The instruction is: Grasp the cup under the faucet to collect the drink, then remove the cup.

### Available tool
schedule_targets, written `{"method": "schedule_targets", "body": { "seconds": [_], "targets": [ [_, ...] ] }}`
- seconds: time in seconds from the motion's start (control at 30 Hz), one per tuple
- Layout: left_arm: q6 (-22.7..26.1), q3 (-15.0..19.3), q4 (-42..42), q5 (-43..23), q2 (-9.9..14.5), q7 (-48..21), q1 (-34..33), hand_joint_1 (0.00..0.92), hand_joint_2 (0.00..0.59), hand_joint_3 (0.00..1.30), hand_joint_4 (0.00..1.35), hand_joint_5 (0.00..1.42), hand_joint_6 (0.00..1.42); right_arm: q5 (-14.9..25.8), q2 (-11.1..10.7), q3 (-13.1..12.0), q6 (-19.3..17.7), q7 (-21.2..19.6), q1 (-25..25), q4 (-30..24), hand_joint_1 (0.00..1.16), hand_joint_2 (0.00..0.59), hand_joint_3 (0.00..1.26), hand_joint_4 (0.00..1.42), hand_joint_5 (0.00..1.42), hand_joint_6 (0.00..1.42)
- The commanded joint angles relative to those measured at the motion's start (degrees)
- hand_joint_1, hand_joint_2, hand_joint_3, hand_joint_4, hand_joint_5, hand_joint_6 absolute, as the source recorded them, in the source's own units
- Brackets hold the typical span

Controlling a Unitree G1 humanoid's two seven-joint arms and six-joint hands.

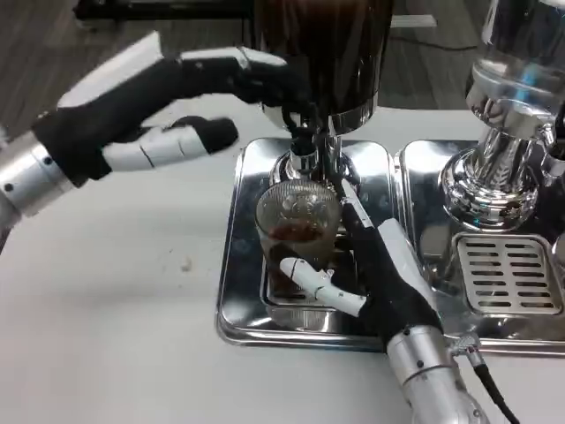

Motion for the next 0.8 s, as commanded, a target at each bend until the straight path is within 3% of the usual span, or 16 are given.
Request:
{"method": "schedule_targets", "body": {
  "seconds": [0.03,0.33,0.63,0.8],
  "targets": [
    [1.18,0.75,1.31,1.28,0.50,2.13,1.01,0.000,0.095,0.30,0.27,0.31,0.36,0.93,0.20,0.05,-0.55,0.15,0.08,0.29,0.52,0.179,0.00,0.00,0.00,0.21],
    [2.25,0.52,2.85,3.93,1.07,3.93,1.33,0.000,0.098,0.32,0.27,0.31,0.39,1.22,-0.04,0.40,-0.89,0.55,-0.46,0.36,0.52,0.185,0.00,0.00,0.00,0.21],
    [5.13,-0.34,2.47,4.18,0.59,3.70,2.17,0.000,0.137,0.39,0.31,0.33,0.41,-0.17,-0.48,1.36,1.13,0.92,-0.52,-0.19,0.52,0.183,0.00,0.00,0.00,0.22],
    [6.69,-0.15,1.58,3.91,0.63,3.41,2.81,0.000,0.145,0.40,0.32,0.34,0.42,-1.50,-0.07,1.53,2.42,-0.48,-0.56,-0.41,0.61,0.176,0.00,0.00,0.00,0.25]
  ]
}}
